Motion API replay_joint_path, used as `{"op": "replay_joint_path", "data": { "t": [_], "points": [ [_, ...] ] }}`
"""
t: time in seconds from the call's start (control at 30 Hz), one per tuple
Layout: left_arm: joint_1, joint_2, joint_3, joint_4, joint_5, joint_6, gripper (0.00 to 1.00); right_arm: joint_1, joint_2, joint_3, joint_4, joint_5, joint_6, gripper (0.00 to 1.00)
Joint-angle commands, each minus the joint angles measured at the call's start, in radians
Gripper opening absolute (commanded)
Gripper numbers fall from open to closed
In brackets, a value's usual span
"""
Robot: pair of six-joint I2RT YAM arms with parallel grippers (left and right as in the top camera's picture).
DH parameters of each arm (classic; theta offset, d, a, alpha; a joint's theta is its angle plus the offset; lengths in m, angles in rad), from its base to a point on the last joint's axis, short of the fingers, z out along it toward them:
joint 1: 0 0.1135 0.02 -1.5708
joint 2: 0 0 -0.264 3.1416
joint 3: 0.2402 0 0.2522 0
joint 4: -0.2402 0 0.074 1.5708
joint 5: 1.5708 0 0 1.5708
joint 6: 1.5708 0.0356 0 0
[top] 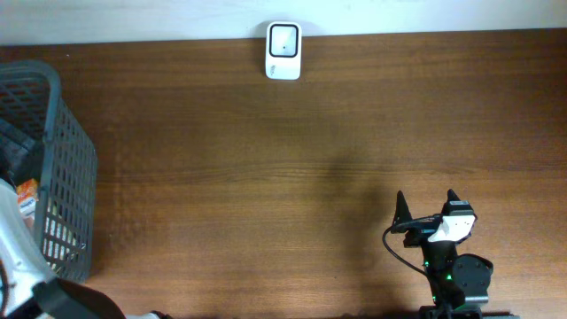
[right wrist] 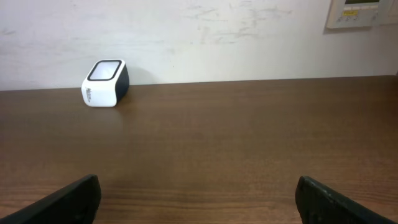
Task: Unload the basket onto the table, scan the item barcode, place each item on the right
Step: 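Reach the left gripper into the grey basket and grasp a snack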
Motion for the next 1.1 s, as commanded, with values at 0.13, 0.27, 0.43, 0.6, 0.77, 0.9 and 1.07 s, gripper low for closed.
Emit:
{"op": "replay_joint_path", "data": {
  "t": [0.13,0.27,0.43,0.6,0.77,0.9,1.07],
  "points": [
    [0.005,0.187,-0.016,0.037,0.007,0.112,0.95,0.006,-0.002,-0.005,-0.003,-0.005,0.004,0.99],
    [0.03,0.26,-0.016,0.033,0.002,0.112,0.84,0.006,-0.002,-0.005,-0.004,-0.006,0.004,0.99],
    [0.043,0.301,-0.016,0.045,-0.011,0.113,0.65,0.006,-0.002,-0.005,-0.003,-0.006,0.004,0.99],
    [0.041,0.312,-0.016,0.054,-0.011,0.113,0.48,0.006,-0.002,-0.005,-0.004,-0.005,0.004,0.99],
    [0.042,0.362,-0.016,0.033,-0.014,0.135,0.4,0.006,-0.002,-0.005,-0.003,-0.005,0.004,0.99],
    [0.043,0.38,-0.016,0.022,-0.027,0.135,0.08,0.006,-0.002,-0.005,-0.003,-0.005,0.004,0.99],
    [0.04,0.357,-0.014,0.018,-0.026,0.134,0.0,0.006,-0.002,-0.005,-0.004,-0.006,0.004,0.99]
  ]
}}
